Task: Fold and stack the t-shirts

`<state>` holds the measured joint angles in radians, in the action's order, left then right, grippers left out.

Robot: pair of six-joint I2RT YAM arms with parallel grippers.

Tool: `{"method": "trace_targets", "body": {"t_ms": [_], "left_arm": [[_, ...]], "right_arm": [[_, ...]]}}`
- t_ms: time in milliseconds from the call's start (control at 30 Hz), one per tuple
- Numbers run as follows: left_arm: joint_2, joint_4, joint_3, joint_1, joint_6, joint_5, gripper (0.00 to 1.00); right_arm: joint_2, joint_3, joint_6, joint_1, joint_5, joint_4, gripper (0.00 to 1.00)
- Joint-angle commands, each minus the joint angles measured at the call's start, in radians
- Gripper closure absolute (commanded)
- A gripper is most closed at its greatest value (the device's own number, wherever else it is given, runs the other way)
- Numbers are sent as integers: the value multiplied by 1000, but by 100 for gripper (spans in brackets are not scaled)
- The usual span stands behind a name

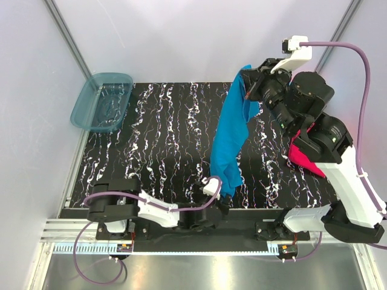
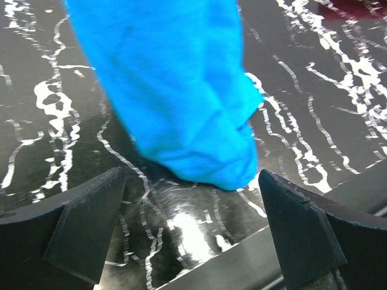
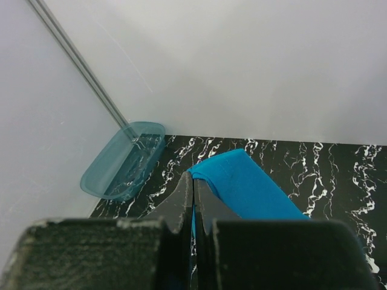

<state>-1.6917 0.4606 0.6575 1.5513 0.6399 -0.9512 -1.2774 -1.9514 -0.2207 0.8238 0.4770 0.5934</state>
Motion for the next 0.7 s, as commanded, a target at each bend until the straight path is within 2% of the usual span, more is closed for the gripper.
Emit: {"method": "trace_targets", "body": {"t_ms": [0, 267, 367, 400, 433, 467, 667], "left_arm": [[-25, 111, 47, 3, 3, 17, 1], [-82, 220, 22, -92, 6, 123, 3], [-106, 260, 1, -137, 15, 150, 32], [-115, 283, -4, -151, 15, 178, 57], [-132, 295, -10, -175, 15, 190, 76], [-137, 300, -10, -183, 18, 198, 100], [-76, 224, -7, -192, 32, 183, 100]], "right_arm": [[1, 14, -9, -43, -24, -76, 100], [21, 54, -63, -127, -104, -75, 100], [23, 58, -71, -140, -113, -78, 100], [24, 60, -74, -141, -118, -76, 100], [24, 63, -75, -144, -120, -76, 100], [24, 66, -78, -146, -121, -78, 100], [33, 88, -75, -163, -101, -86, 100]]}}
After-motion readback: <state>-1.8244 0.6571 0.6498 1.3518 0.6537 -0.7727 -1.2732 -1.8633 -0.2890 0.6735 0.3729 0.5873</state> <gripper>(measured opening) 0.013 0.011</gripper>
